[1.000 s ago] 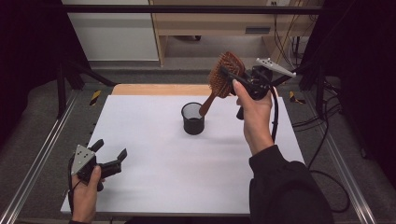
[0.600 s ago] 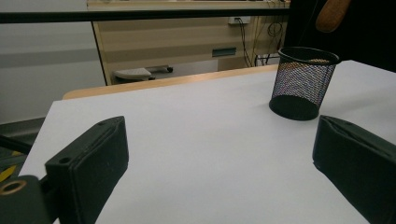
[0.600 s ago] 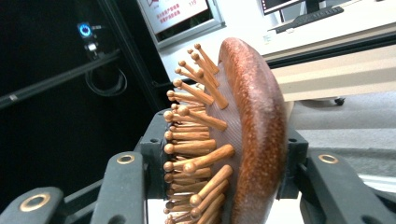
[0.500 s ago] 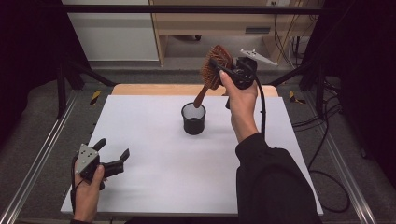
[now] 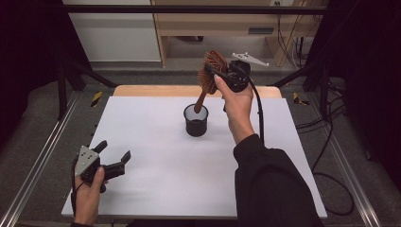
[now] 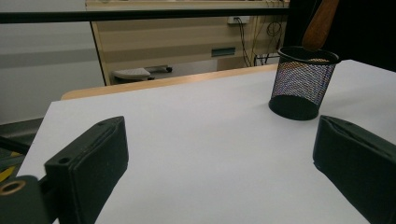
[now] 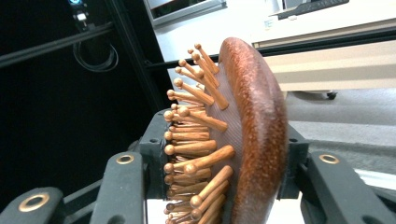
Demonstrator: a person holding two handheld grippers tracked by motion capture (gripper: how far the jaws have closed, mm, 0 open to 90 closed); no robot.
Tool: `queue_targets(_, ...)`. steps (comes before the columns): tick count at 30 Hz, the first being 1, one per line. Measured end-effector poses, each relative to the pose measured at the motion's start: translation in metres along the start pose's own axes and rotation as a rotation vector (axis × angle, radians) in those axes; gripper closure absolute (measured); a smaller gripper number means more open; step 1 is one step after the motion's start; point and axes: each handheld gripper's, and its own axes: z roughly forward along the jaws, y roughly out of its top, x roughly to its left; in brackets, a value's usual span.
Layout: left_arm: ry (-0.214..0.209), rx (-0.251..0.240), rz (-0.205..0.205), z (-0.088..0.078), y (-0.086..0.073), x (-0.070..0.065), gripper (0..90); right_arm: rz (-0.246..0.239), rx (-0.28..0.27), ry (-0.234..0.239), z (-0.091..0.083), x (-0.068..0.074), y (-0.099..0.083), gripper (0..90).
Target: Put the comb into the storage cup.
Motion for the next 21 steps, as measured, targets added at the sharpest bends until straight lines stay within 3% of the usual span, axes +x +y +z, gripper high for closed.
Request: queue_targets(21, -0.006, 0.003, 0.007, 0.0, 0.0, -0.001, 3.6, -0.047, 0.065, -0.005, 0.019, 0.003, -0.025, 50.2)
